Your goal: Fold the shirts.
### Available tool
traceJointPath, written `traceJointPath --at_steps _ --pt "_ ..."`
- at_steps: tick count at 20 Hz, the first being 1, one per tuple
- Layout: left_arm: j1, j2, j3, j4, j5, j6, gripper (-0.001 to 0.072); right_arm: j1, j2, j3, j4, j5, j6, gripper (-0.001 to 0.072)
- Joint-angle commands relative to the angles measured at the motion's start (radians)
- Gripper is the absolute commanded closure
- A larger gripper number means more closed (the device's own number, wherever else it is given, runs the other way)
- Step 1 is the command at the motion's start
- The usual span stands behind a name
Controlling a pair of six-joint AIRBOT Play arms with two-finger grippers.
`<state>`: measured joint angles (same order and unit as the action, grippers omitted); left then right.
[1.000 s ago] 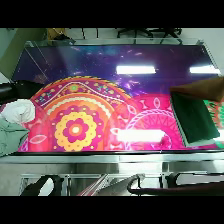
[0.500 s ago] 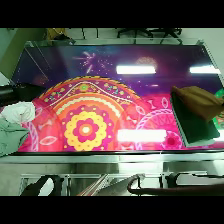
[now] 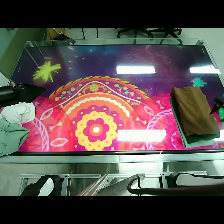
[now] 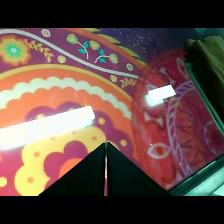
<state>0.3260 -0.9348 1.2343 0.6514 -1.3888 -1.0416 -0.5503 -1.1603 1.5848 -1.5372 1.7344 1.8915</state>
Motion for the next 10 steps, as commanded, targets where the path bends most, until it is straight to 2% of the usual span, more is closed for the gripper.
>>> traceJointPath --at_steps 1,3,6,10 --pt "0.001 -0.001 0.000 0.000 0.017 0.001 0.0687 0.105 -0.001 -0.006 0.143 -0.185 -0.061 0.0678" --pt "0.001 0.000 -0.001 0.002 0.021 0.000 0.0687 0.223 -0.001 -0.006 0.181 -0.292 -0.064 0.0687" --pt "-0.015 0.032 -0.063 0.006 0.008 -0.026 0.0688 0.448 0.000 -0.025 0.154 -0.351 -0.105 0.0687" --pt "-0.110 0.214 -0.397 0.011 0.065 -0.034 0.0688 0.758 0.029 -0.233 0.083 -0.370 -0.113 0.0690"
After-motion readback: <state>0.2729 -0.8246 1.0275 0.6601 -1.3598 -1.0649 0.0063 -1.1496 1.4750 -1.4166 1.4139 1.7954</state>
